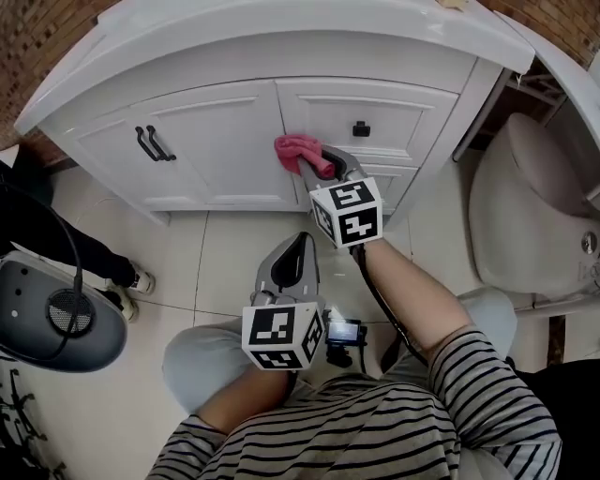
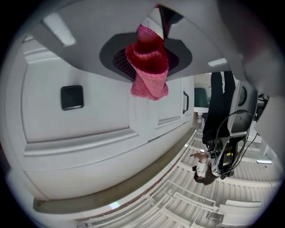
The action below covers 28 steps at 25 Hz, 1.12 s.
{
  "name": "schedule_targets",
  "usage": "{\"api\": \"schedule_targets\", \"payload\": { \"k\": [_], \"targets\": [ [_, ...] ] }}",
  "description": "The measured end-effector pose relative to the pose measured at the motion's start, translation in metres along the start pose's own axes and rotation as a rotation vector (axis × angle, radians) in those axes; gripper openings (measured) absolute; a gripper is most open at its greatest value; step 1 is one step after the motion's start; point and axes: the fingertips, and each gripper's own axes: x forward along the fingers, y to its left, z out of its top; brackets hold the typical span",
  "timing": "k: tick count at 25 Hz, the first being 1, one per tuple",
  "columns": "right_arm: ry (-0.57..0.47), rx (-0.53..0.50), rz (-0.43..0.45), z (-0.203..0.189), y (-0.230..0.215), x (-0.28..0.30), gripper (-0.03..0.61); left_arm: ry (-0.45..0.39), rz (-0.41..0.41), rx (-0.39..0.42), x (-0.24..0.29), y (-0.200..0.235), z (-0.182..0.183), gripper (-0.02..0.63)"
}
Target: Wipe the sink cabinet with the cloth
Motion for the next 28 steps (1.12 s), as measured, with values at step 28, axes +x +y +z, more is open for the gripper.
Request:
{"api": "schedule_targets", "payload": {
  "k": [28],
  "targets": [
    [0.031, 0.11, -0.051, -0.046, -0.028, -0.049, 0.094, 0.016, 0.006, -0.043, -0.005, 0.003, -0.004, -0.006]
  ]
}}
